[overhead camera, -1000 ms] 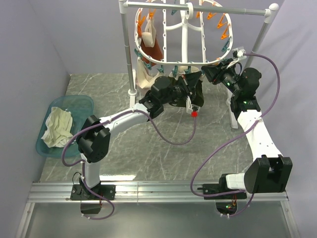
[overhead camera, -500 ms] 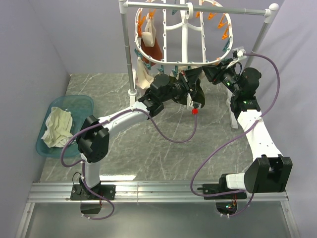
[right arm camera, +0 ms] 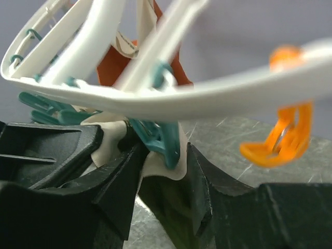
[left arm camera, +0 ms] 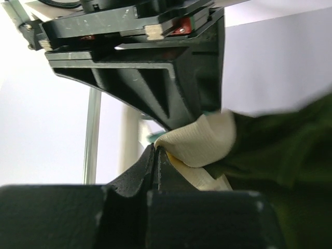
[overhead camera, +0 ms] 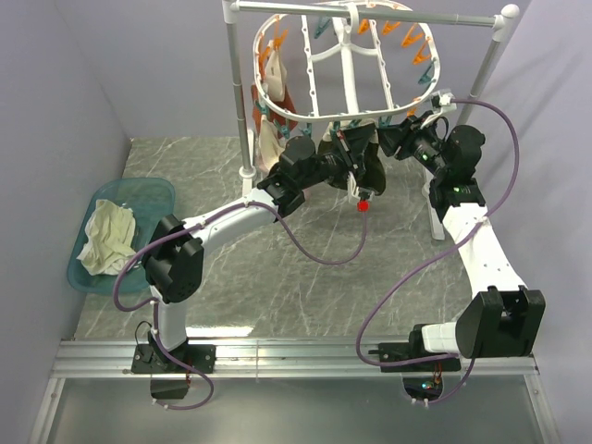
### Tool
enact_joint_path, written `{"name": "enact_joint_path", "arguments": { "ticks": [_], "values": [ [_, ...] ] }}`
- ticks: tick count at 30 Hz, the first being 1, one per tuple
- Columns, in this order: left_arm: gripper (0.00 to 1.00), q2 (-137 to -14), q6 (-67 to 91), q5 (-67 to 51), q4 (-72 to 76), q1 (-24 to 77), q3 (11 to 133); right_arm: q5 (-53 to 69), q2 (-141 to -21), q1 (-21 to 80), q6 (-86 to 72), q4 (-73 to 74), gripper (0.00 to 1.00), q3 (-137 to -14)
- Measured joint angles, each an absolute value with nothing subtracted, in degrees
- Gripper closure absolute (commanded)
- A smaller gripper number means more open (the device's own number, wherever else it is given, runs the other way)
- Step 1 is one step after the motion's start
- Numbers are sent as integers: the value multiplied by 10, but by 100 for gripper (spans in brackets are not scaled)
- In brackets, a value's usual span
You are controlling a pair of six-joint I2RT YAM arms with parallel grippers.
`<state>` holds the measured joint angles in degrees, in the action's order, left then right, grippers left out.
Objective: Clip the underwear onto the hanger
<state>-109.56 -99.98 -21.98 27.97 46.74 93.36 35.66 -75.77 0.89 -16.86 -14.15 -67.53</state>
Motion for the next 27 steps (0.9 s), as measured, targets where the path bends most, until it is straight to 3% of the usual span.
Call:
{"name": "enact_joint_path", "arguments": {
  "ticks": [10, 17, 27],
  "values": [
    [100, -1100, -1003, -220, 280, 465, 934, 361, -761, 9, -176, -128, 45, -675],
    [100, -1105, -1009, -218, 280, 463, 934, 370, -760, 2, -189, -120, 29, -676],
    [99, -1105, -1024, -213, 293, 462, 900, 420, -706, -25, -219, -101, 20, -686]
  ]
}}
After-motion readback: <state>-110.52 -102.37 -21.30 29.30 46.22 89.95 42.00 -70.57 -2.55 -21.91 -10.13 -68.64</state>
